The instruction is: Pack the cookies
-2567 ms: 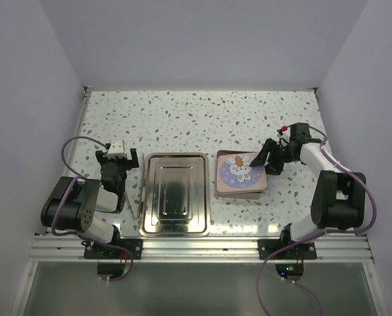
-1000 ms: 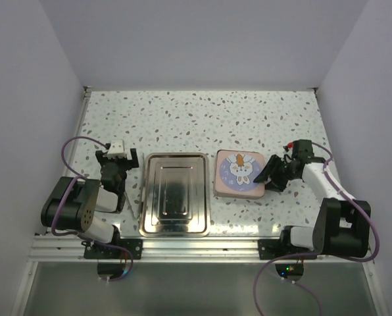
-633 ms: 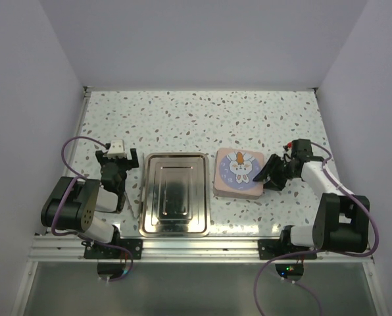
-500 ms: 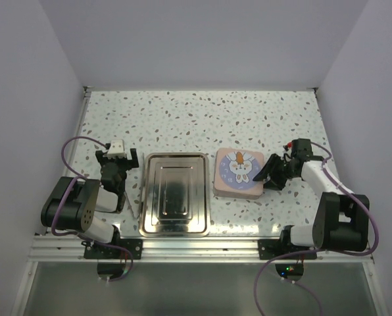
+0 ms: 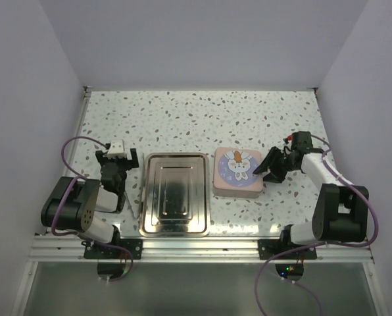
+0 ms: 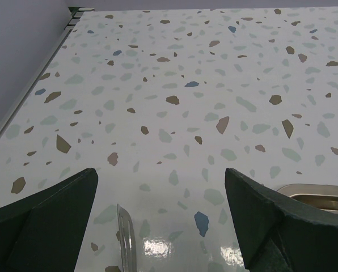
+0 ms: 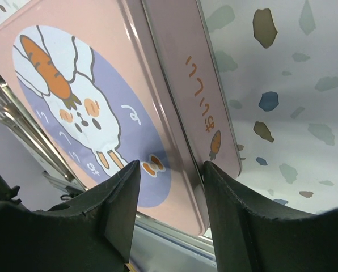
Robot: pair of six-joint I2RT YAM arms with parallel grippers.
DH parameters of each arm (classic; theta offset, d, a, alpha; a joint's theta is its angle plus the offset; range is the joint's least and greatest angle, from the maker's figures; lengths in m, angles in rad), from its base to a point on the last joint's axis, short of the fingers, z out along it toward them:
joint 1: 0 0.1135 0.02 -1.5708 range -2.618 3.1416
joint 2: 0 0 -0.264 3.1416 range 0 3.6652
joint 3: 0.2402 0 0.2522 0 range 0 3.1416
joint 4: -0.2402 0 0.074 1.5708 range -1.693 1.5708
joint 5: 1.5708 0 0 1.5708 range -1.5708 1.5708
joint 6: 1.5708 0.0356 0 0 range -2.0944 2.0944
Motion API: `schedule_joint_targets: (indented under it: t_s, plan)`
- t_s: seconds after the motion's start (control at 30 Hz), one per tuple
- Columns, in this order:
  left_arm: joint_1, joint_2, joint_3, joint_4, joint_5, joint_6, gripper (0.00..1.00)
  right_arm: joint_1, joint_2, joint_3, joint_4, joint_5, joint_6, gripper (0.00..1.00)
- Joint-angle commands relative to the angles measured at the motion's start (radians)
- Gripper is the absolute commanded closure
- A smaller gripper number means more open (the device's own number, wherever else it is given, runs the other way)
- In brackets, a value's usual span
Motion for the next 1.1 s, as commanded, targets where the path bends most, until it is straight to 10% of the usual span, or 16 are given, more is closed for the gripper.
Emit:
schedule_joint_targets:
  t_s: [0.0,1.07]
  plan:
    - [0.006,-0.001,-0.001,0.113,-0.015,0.01,0.0,0.008,0.005,0.047,0.013,-0.022,0.0,0.48]
    - [0.006,-0.001,0.001,0.113,-0.015,0.01,0.0,0.008,-0.041,0.113,-0.143,0.068,-0.079,0.38]
